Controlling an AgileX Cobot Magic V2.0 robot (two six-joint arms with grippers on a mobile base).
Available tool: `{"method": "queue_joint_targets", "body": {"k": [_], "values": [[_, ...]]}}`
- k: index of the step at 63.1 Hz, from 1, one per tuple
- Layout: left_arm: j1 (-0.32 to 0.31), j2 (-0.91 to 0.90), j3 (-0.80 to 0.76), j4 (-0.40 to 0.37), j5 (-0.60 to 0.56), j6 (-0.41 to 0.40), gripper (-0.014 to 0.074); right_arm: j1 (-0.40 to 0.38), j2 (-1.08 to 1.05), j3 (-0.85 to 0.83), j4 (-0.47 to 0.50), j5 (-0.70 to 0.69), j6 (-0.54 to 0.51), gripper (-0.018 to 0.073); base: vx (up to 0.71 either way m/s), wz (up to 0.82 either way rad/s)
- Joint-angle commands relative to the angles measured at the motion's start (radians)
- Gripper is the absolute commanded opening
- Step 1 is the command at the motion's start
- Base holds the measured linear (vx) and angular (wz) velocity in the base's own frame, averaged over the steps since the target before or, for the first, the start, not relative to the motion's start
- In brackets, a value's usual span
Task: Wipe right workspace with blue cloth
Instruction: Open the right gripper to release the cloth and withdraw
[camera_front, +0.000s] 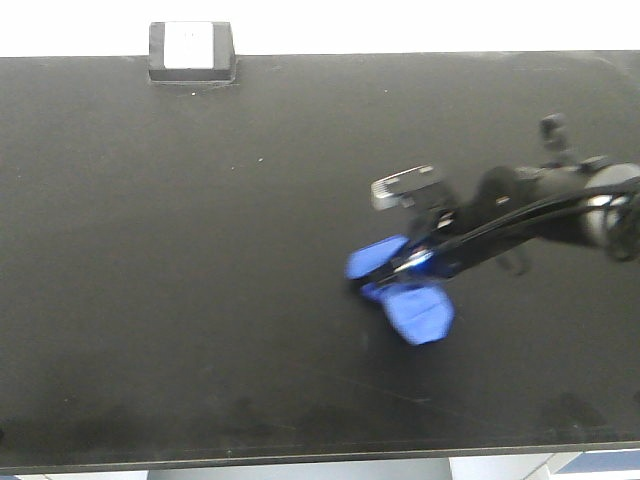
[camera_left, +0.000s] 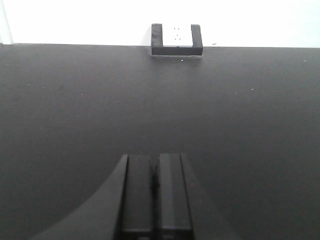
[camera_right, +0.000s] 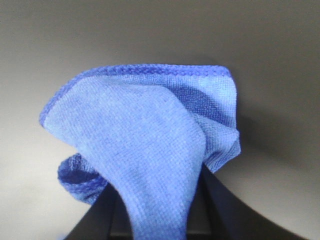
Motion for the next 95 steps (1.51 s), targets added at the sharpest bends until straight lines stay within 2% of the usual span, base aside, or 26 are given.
{"method": "queue_joint_targets", "body": {"k": [1,7,13,23,32,46,55,66,80,95], "values": [[-0.004,-0.016,0.03,0.001,-0.079,-0.008,-0.0006,-0.112,-0.037,-0.025,-0.051,-0.009,-0.001,0.0,0.0,0.0],[-0.004,-0.016,0.03,0.001,-0.079,-0.008,-0.0006,-0.221,-0.037,-0.025,-0.053,0.001,-0.002,0.0001,0.0,0.0],[-0.004,-0.016,0.03,0.001,-0.079,-0.008,-0.0006,-0.284,-0.039,-0.025,-0.027,0.003,-0.007,0.001,0.0,0.0],[-0.004,-0.016,0.03,0.001,-0.079,-0.008,-0.0006,-0.297,-0.039,-0.025,-0.009,0.023,-0.038,0.008,0.0,0.0],[-0.004,-0.016,0.03,0.001,-0.079,-0.008,-0.0006,-0.293,-0.039,-0.025,-0.006,0.028,-0.039,0.0239,0.0,0.0],[-0.004,-0.016,0.03,0.001,-0.079,-0.008,-0.0006,-0.293,-0.066,-0.025,-0.006,0.029,-0.026,0.0583,0.0,0.0],[-0.004,-0.016,0.03,0.001,-0.079,-0.008,-0.0006,-0.293,-0.153,-0.025,-0.007,0.024,-0.028,0.0693,0.0,0.0],[-0.004,-0.016,0.03,0.001,-0.079,-0.008,-0.0006,-0.293,-0.338,-0.025,-0.008,0.014,-0.032,0.0685,0.0,0.0],[-0.004,-0.016,0.03,0.001,-0.079,-0.008,-0.0006,-0.293,-0.622,-0.012,-0.006,0.09,-0.033,0.0585,0.0,0.0],[-0.004,-0.016,0.03,0.001,-0.079,-0.008,-0.0006,-0.293,-0.911,0.232,0.052,0.066,-0.035,0.0464,0.0,0.0]]}}
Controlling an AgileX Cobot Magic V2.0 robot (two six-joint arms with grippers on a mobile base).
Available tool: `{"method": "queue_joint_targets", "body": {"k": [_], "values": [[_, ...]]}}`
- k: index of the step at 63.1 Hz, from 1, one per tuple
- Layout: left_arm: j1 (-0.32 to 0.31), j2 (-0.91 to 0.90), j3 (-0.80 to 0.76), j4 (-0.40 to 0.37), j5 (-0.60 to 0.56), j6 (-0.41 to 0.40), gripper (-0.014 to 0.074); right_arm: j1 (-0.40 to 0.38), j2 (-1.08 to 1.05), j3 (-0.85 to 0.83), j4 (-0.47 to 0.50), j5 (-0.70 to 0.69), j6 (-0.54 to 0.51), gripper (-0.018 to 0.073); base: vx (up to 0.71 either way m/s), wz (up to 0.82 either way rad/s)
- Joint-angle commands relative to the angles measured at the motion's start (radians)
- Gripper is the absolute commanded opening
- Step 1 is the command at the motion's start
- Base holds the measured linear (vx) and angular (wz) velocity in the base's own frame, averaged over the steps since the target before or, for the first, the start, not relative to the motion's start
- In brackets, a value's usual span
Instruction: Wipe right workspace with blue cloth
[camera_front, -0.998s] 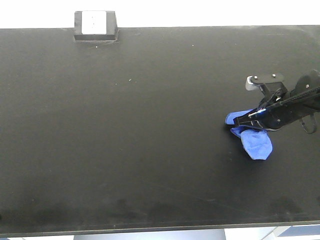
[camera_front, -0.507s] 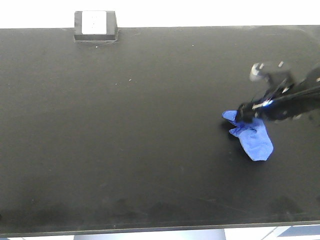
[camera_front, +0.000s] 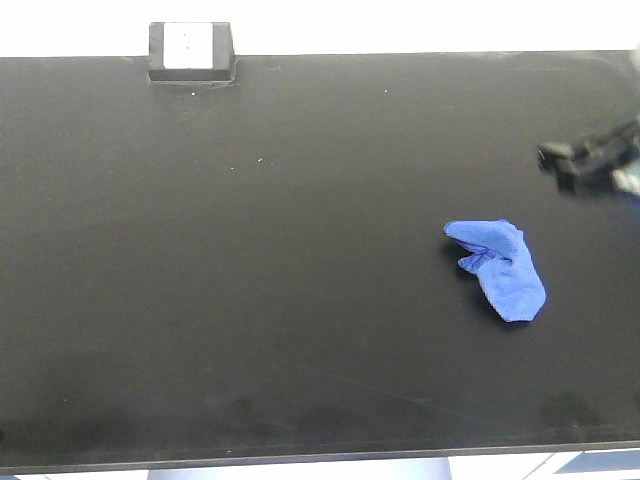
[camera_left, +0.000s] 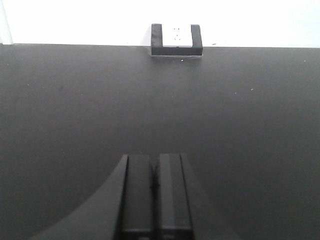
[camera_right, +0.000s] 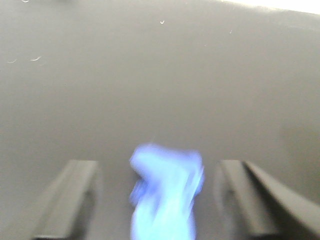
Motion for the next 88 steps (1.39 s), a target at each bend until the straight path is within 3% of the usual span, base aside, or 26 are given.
{"method": "queue_joint_targets", "body": {"k": [1,15,26,33,41,88], "values": [[-0.004,-0.016,0.03,0.001,-0.079,-0.008,-0.0006,-0.003,-0.113,0.075,0.04,-0.058,-0.009,0.0459,0.0,0.0],[-0.004,-0.016,0.03,0.001,-0.079,-0.008,-0.0006,-0.003,-0.427,0.327,0.116,-0.146,-0.009,0.0404,0.0,0.0],[-0.004,-0.016,0.03,0.001,-0.079,-0.008,-0.0006,-0.003,-0.567,0.395,0.122,-0.303,-0.017,0.0354,0.0,0.0],[-0.004,-0.016,0.03,0.001,-0.079,-0.008,-0.0006,-0.003,-0.574,0.405,0.122,-0.367,-0.054,0.021,0.0,0.0],[-0.004,-0.016,0.03,0.001,-0.079,-0.008,-0.0006,-0.003,-0.574,0.405,0.129,-0.38,-0.059,-0.0015,0.0,0.0],[-0.004,-0.016,0.03,0.001,-0.079,-0.008,-0.0006,-0.003,-0.574,0.405,0.147,-0.346,-0.059,-0.0008,0.0,0.0]]}}
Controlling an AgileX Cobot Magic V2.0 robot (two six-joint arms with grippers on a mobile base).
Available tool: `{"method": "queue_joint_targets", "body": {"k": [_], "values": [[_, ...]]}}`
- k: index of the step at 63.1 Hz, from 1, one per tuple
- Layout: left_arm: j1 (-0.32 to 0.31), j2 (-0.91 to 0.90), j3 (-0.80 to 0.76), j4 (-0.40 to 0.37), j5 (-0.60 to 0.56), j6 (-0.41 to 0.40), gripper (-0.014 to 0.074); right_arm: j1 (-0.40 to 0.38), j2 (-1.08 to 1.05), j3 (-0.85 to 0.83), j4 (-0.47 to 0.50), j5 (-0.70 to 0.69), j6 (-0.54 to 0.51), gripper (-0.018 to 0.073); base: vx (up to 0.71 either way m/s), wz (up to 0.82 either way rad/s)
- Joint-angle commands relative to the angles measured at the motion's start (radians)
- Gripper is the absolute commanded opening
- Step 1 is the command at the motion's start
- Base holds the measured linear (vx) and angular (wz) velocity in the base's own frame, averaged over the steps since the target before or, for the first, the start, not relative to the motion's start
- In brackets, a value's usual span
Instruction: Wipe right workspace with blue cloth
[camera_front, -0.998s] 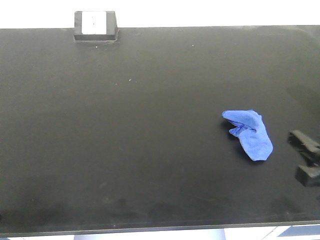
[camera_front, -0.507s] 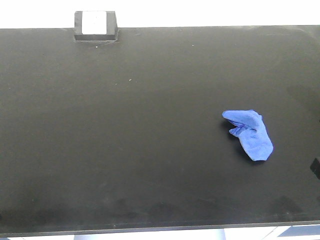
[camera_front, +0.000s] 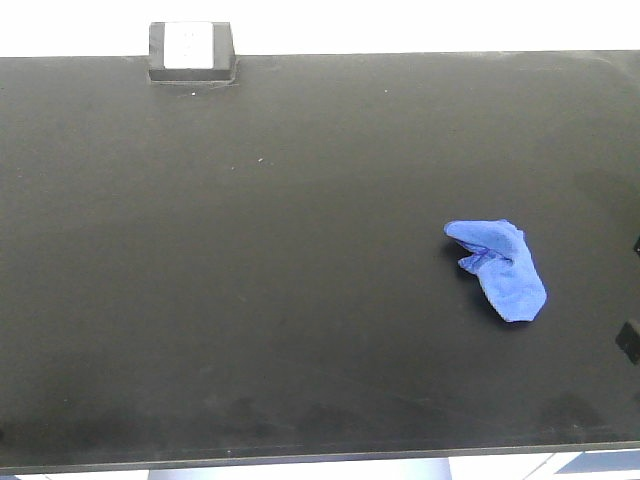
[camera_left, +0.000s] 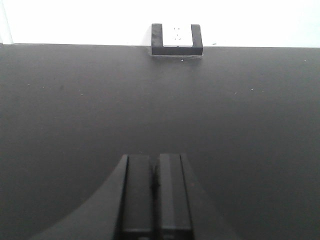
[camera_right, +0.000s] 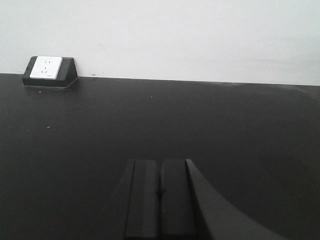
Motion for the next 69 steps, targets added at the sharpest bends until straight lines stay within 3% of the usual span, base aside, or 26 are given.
{"method": "queue_joint_targets", "body": {"k": [1,9,16,23,32,44,69], "values": [[-0.004,-0.016,0.03,0.001,-0.079,-0.008,-0.0006,-0.003,0.003,-0.031,0.006,-0.071,-0.01,-0.0008,0.0,0.0],[-0.004,-0.016,0.03,0.001,-0.079,-0.008,-0.0006,-0.003,0.003,-0.031,-0.133,-0.071,0.038,-0.0008,0.0,0.0],[-0.004,-0.016,0.03,0.001,-0.079,-0.008,-0.0006,-0.003,-0.015,-0.018,-0.35,-0.076,0.234,-0.0008,0.0,0.0],[-0.004,-0.016,0.03,0.001,-0.079,-0.008,-0.0006,-0.003,-0.085,0.071,-0.491,-0.162,0.407,-0.0008,0.0,0.0],[-0.004,-0.016,0.03,0.001,-0.079,-0.008,-0.0006,-0.006,-0.227,0.237,-0.49,-0.261,0.422,-0.0008,0.0,0.0],[-0.004,-0.016,0.03,0.001,-0.079,-0.008,-0.0006,-0.006,-0.402,0.39,-0.462,-0.28,0.407,-0.0008,0.0,0.0],[-0.004,-0.016,0.03,0.001,-0.079,-0.008,-0.0006,-0.008,-0.415,0.388,-0.456,-0.219,0.39,-0.0008,0.0,0.0]]}}
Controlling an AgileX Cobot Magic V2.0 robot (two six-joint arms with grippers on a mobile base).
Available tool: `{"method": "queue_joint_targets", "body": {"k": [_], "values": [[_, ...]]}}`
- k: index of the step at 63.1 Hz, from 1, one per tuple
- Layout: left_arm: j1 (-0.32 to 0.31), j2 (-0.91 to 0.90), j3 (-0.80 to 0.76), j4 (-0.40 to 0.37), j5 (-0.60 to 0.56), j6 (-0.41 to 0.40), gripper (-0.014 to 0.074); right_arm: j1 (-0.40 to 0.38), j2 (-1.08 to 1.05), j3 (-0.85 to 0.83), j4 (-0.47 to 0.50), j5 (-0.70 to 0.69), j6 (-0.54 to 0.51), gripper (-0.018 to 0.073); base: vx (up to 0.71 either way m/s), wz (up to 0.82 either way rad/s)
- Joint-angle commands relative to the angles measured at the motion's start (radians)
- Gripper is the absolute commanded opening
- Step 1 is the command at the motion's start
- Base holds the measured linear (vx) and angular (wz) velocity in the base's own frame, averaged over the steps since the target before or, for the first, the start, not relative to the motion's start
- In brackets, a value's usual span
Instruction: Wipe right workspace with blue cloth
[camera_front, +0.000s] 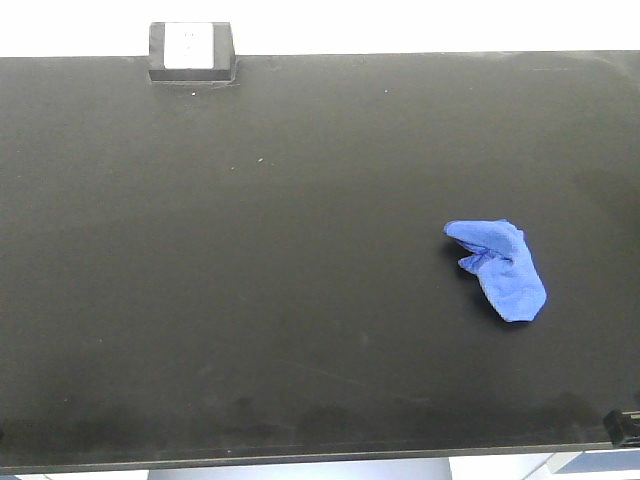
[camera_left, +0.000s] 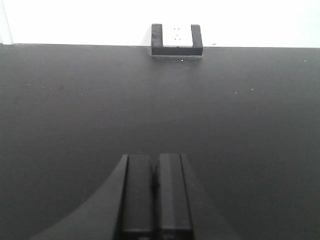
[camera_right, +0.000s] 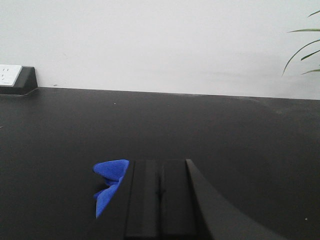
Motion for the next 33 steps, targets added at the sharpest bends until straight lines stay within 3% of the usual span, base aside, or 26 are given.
{"method": "queue_joint_targets", "body": {"k": [1,33], "values": [[-0.004,-0.016,0.03,0.001,-0.079,-0.008,-0.0006,-0.007,-0.005,0.02,0.0,-0.078,-0.011,-0.0008,0.0,0.0],[-0.004,-0.016,0.03,0.001,-0.079,-0.008,-0.0006,-0.007,-0.005,0.02,0.0,-0.079,-0.011,-0.0008,0.0,0.0]]}}
